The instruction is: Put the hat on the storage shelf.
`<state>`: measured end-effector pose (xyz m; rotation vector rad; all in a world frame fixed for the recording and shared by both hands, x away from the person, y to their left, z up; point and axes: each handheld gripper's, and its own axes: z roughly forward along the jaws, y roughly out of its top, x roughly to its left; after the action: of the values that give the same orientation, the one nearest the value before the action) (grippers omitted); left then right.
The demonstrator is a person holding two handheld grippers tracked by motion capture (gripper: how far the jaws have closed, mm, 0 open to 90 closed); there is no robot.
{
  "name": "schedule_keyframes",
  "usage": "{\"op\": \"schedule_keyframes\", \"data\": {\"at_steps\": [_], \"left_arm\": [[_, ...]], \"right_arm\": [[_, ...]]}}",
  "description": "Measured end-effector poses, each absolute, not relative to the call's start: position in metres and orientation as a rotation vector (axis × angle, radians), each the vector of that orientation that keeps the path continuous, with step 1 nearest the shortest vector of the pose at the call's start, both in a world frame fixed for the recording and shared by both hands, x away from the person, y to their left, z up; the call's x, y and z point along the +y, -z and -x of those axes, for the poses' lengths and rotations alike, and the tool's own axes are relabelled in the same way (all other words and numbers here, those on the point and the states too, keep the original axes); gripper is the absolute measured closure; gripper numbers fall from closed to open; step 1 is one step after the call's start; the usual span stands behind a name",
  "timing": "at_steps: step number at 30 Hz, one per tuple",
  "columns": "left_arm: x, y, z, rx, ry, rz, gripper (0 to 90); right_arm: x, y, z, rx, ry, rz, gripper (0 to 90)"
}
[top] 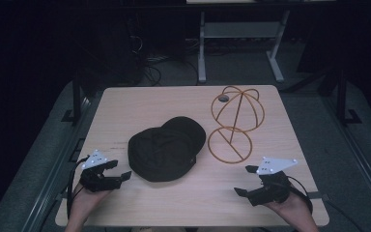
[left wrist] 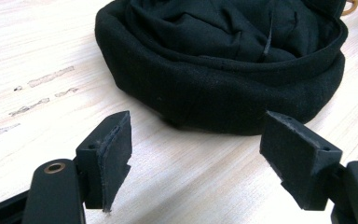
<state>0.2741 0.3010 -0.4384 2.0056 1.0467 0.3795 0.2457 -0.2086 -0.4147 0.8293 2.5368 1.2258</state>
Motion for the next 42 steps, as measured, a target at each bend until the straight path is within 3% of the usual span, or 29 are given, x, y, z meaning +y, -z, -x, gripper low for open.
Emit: {"op": "schedule_keyframes", "data": {"at_steps": [42], "left_arm": [[0.305,0.44,-0.277,1.05,-0.378,-1.993,24.9]], "right_arm": [[-0.082,0.396,-0.299,2.78,-1.168,-0.491,19.6]]}}
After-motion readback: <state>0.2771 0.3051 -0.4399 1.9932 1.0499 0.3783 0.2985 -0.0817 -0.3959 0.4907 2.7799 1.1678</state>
